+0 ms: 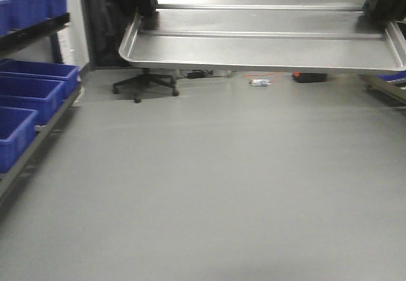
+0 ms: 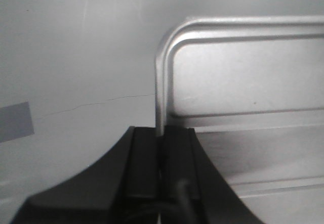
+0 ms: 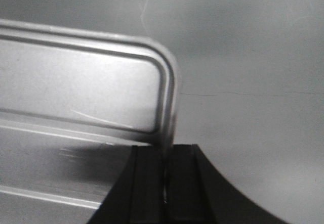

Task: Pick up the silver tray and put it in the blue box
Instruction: 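Hold the tray level with both grippers while the base drives to the blue bin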

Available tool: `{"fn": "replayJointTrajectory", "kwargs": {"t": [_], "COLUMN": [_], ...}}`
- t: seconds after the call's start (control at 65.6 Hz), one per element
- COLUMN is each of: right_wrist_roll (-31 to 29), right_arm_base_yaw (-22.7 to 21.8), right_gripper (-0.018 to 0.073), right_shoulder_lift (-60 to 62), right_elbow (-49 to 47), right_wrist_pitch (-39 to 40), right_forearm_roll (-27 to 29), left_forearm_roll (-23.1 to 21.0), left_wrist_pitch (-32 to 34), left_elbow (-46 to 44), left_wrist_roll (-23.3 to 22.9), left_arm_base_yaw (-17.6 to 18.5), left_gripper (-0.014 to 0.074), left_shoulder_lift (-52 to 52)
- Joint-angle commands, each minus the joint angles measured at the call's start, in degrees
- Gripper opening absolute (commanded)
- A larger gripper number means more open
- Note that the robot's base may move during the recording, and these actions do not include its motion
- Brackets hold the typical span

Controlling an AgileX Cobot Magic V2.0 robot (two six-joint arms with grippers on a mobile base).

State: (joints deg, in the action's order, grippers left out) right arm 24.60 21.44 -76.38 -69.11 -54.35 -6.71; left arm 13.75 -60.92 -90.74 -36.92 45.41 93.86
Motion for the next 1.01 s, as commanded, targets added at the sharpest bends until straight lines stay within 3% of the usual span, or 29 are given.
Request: {"fn": "replayJointTrajectory", "kwargs": {"t": [0.0,0.991], "right_wrist_roll": [-1.03,-1.03], "right_arm_base_yaw": [-0.09,-0.09], "right_gripper": [0.0059,0.0059], "right_shoulder_lift": [1.98,1.98], "right_elbow": [-2.12,-2.12], "right_wrist_pitch": [2.87,2.87], "right_forearm_roll": [-1.62,-1.62], "left_forearm_roll": [1.46,1.41], "left_wrist_pitch": [1.13,1.13], "left_elbow": [-1.92,-1.92], "left_wrist_roll": [0.50,0.50], "left_arm_base_yaw": [0.33,0.33], "left_gripper": [-0.0105,-0.0105], "left_shoulder_lift": [-2.74,-2.74]}}
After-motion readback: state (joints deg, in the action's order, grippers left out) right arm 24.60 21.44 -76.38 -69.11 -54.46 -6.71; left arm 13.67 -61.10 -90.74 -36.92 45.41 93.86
